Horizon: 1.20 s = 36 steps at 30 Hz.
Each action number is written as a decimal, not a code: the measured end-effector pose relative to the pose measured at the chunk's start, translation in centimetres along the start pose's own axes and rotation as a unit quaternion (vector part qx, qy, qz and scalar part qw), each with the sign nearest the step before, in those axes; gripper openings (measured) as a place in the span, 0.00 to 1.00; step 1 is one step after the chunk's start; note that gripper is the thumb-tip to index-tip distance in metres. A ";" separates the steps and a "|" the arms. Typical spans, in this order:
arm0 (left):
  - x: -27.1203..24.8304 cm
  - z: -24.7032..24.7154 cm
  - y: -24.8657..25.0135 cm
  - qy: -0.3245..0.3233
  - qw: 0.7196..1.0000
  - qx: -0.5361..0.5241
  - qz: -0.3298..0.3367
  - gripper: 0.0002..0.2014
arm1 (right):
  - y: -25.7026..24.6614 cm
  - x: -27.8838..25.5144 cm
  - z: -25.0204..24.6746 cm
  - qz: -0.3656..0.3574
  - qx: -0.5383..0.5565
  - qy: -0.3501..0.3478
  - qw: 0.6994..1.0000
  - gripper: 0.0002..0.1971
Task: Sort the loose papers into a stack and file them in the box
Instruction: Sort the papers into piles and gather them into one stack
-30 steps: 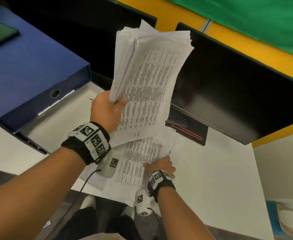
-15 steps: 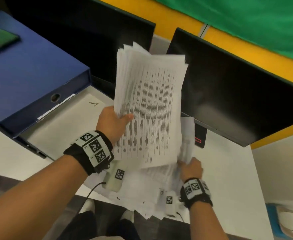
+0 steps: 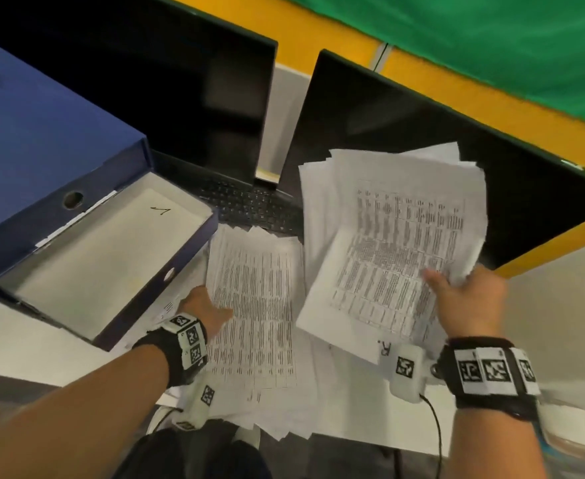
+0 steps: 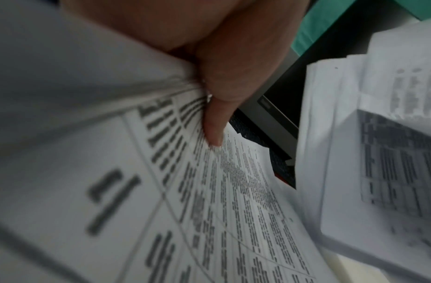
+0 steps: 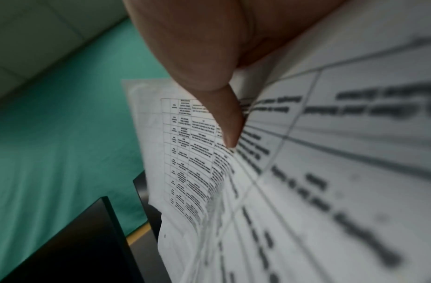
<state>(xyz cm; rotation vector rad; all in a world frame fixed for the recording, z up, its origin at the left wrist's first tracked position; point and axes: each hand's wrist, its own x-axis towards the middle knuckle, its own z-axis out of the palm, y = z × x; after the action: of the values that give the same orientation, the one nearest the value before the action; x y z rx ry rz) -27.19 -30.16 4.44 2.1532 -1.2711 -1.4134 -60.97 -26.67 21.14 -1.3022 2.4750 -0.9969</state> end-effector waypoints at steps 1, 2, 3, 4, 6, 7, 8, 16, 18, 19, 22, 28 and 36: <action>-0.1 0.1 0.0 0.009 1.000 -0.010 0.008 0.20 | -0.4 -0.1 0.7 0.008 0.024 -0.015 1.000 0.15; -0.4 0.0 0.1 0.018 0.999 -0.027 0.016 0.19 | -0.7 -0.2 1.4 0.013 0.044 -0.037 0.998 0.14; -0.4 0.1 0.2 0.023 0.999 -0.039 0.017 0.18 | -1.2 -0.5 1.8 0.013 0.057 -0.057 0.997 0.13; -0.5 0.1 0.2 0.029 0.998 -0.050 0.025 0.17 | -1.7 -0.6 2.1 0.007 0.064 -0.071 0.995 0.13; -0.5 -0.1 0.2 0.028 0.998 -0.044 0.039 0.18 | -2.7 -0.6 2.2 0.000 0.100 -0.073 0.992 0.15; -0.5 -0.1 0.1 0.024 0.998 -0.042 0.038 0.18 | -3.2 -0.6 2.0 0.004 0.132 -0.065 0.989 0.17; -0.4 -0.1 0.0 0.022 0.998 -0.042 0.040 0.19 | -3.5 -0.4 1.8 0.006 0.161 -0.054 0.985 0.18; -0.4 -1.0 0.8 0.022 0.988 -0.149 -0.037 0.32 | -0.2 0.4 7.8 0.108 0.190 -0.187 0.958 0.12; -0.3 -1.2 1.2 0.029 0.973 -0.217 -0.072 0.37 | 1.0 -0.3 10.7 0.130 0.169 -0.241 0.947 0.16; -0.2 -1.2 1.4 0.021 0.968 -0.237 -0.076 0.37 | 1.5 -0.8 12.1 0.131 0.155 -0.261 0.944 0.20; -0.3 -0.7 1.6 -0.003 0.973 -0.215 -0.080 0.34 | 2.5 -3.0 16.0 0.153 0.060 -0.300 0.940 0.33; -0.5 -0.3 2.2 -0.006 0.988 -0.135 -0.074 0.29 | 2.2 -7.2 18.9 0.099 -0.047 -0.328 0.938 0.28; -1.9 -0.7 3.0 0.037 0.998 -0.020 0.048 0.22 | 3.1 -9.0 17.6 0.106 -0.014 -0.293 0.950 0.22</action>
<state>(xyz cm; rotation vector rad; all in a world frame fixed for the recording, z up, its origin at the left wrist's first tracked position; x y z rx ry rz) -28.39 -30.55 7.79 2.0705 -1.2897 -1.2972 -49.93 -26.87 4.48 -1.1025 2.1049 -0.4375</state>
